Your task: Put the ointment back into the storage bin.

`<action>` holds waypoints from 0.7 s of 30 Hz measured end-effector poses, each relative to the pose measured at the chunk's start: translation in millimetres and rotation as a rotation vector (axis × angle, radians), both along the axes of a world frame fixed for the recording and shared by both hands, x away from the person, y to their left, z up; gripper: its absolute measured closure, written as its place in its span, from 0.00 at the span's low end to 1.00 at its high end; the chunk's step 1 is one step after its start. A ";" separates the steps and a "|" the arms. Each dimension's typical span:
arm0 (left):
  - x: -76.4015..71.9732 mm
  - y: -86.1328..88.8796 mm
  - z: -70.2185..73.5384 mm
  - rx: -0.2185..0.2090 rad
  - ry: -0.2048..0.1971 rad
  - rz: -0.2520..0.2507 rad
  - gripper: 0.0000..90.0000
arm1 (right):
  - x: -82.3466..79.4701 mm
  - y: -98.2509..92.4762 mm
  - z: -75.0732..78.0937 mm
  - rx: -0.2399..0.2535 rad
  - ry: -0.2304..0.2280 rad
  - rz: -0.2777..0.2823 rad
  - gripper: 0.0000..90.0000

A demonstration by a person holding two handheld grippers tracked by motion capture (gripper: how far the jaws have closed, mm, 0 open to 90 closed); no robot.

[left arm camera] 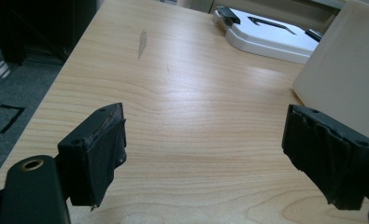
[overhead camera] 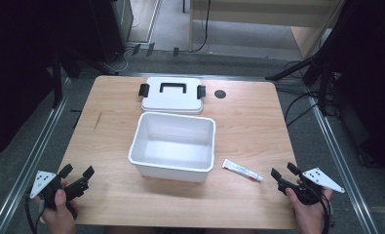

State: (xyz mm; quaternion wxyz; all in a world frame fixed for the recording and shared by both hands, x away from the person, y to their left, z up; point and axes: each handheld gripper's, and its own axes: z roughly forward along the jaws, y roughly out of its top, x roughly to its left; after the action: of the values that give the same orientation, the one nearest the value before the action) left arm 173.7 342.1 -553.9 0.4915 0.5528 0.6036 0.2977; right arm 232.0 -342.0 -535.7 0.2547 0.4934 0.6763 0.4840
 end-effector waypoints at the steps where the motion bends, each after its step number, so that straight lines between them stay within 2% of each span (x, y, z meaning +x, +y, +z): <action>1: -0.4 -0.1 -0.1 -0.005 -0.007 -0.003 0.17 | 0.6 0.8 1.2 -0.005 0.009 0.012 0.33; 5: -1.7 2.2 -0.7 -0.026 -0.020 -0.004 0.17 | 5.6 2.8 10.9 -0.060 0.039 0.063 0.36; 9: -2.0 -0.5 -0.5 -0.009 -0.027 0.013 0.16 | 11.5 6.1 24.4 -0.136 0.098 0.169 0.37; 13: -1.8 -3.7 0.2 0.026 -0.024 0.034 0.16 | 16.5 14.5 36.4 -0.254 0.166 0.266 0.38; 15: -1.9 -3.6 0.2 0.024 -0.023 0.042 0.16 | 20.0 20.8 43.2 -0.312 0.204 0.322 0.38; 16: -2.0 -3.0 0.2 0.020 -0.027 0.064 0.16 | 21.6 24.0 46.1 -0.342 0.222 0.347 0.38; 17: -2.0 -2.9 0.1 0.018 -0.030 0.065 0.16 | 22.9 26.5 47.9 -0.365 0.228 0.366 0.38; 21: -2.4 -2.2 0.0 0.019 -0.036 0.036 0.16 | 30.3 43.6 57.2 -0.509 0.306 0.474 0.37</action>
State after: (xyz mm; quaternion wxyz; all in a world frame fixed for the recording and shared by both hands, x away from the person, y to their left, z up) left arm 171.3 339.8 -553.9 0.4915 0.5409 0.6016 0.3224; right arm 262.3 -298.3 -478.4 0.1462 0.3106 0.9005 0.2670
